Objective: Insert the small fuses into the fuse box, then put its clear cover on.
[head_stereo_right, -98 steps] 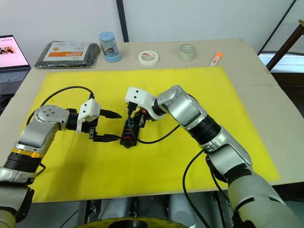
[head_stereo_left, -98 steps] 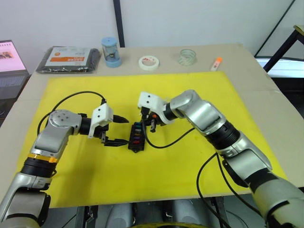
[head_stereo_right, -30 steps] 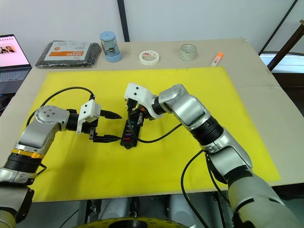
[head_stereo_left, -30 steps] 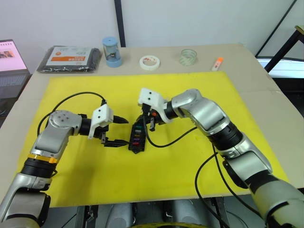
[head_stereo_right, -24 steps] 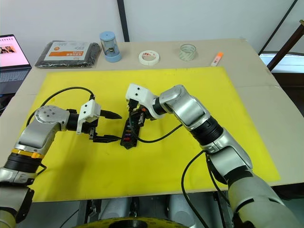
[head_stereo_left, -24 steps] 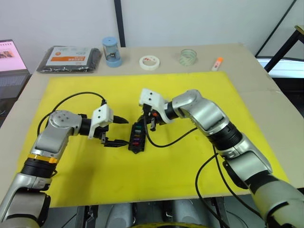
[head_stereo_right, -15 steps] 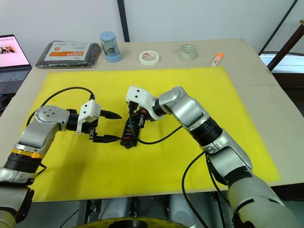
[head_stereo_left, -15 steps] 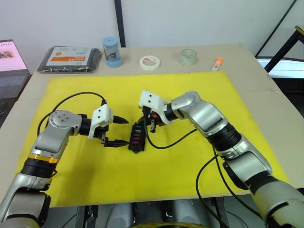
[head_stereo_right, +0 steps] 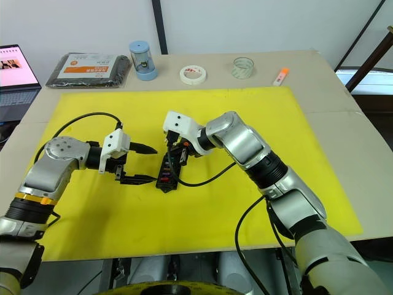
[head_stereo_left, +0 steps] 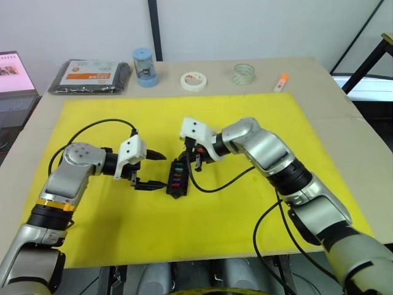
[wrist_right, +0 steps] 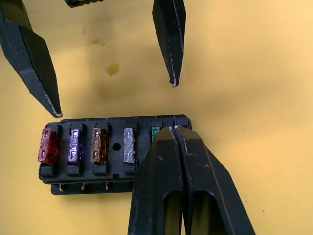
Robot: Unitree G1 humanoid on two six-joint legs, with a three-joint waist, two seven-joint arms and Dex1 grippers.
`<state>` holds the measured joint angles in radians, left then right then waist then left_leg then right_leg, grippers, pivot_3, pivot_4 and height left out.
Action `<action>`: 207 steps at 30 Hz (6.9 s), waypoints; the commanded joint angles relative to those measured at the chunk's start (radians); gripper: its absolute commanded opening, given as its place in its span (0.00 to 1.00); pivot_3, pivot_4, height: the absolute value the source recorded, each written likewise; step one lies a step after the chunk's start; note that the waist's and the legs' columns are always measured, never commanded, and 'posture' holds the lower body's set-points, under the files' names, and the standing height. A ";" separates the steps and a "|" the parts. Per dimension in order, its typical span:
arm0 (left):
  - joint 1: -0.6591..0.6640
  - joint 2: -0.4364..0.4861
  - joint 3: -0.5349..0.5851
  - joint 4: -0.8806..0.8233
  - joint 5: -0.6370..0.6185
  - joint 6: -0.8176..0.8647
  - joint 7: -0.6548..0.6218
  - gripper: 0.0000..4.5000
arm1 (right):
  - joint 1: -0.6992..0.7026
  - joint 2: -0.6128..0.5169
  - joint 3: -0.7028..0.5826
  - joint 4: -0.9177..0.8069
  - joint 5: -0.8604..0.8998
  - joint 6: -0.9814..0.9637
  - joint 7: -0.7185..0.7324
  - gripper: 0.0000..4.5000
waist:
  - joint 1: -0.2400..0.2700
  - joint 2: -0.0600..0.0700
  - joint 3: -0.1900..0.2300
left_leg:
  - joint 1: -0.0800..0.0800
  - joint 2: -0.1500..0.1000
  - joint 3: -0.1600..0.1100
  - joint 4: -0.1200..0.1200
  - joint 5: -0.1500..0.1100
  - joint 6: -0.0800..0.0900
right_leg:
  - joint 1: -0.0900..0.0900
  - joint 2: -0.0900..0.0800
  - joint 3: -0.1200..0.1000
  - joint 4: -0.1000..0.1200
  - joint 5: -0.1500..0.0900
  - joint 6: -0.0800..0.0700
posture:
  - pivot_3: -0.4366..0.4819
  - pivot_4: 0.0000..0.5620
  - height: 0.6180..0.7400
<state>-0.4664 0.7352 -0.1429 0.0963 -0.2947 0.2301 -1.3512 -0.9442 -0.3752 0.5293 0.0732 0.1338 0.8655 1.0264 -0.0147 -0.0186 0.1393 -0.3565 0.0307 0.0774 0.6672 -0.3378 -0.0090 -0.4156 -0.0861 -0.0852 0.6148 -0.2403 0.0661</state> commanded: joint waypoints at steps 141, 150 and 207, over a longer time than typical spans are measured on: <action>0.810 -0.481 -0.099 -0.825 0.151 0.325 1.138 1.00 | -0.001 -0.347 -0.238 -0.434 0.273 0.178 0.050 0.42 | 0.006 0.002 0.000 | 0.003 0.000 -0.003 0.000 -0.005 0.009 | 0.003 -0.006 0.000 -0.004 0.000 0.000 | 0.48 0.27 1.00; 0.747 -0.554 -0.162 -0.764 0.231 0.354 1.231 1.00 | -0.005 -0.340 -0.231 -0.443 0.301 0.177 0.024 0.42 | 0.006 0.002 0.000 | 0.003 0.000 -0.003 0.000 -0.005 0.009 | 0.003 -0.006 0.000 -0.004 0.000 0.000 | 0.48 0.27 1.00; -0.040 -0.273 -0.216 0.178 0.121 -0.216 0.059 0.62 | 0.215 -0.397 -0.111 -0.701 0.348 0.370 -0.186 0.42 | 0.028 0.002 0.000 | 0.001 -0.001 -0.006 0.007 -0.005 0.010 | 0.006 -0.004 -0.003 -0.003 0.000 0.000 | 0.48 0.27 1.00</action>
<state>-0.5071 0.4650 -0.3594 0.2677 -0.2046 0.0127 -1.3055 -0.7208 -0.7737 0.4240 -0.6061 0.4856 1.2393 0.8518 0.0137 -0.0163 0.1395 -0.3561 0.0297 0.0709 0.6747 -0.3432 0.0008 -0.4091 -0.0903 -0.0886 0.6121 -0.2404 0.0660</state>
